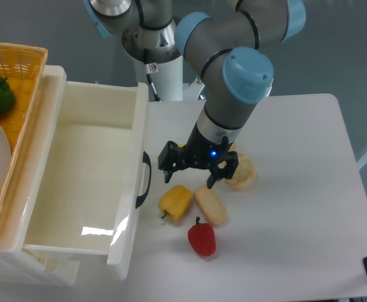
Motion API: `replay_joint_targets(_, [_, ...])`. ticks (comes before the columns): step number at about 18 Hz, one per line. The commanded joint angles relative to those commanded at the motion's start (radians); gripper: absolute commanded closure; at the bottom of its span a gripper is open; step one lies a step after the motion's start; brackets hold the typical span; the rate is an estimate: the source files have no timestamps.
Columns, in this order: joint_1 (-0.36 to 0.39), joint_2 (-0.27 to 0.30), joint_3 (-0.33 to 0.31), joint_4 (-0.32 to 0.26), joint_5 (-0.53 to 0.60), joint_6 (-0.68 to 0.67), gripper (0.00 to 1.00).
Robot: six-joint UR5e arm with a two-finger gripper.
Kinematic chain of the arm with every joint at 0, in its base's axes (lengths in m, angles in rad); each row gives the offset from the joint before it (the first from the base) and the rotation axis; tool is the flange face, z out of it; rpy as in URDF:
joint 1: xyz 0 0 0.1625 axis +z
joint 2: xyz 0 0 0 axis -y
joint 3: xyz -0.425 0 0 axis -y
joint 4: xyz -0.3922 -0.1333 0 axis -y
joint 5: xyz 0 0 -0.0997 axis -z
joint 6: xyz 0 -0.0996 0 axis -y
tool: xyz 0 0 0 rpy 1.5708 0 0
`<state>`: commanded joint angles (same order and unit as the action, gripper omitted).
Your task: Slide the top white drawer open
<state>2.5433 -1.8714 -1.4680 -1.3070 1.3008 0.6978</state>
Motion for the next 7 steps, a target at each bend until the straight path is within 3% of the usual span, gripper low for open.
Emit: replay_joint_targets(7, [0.040,0.015,0.000,0.009,0.071,0.077,0.00])
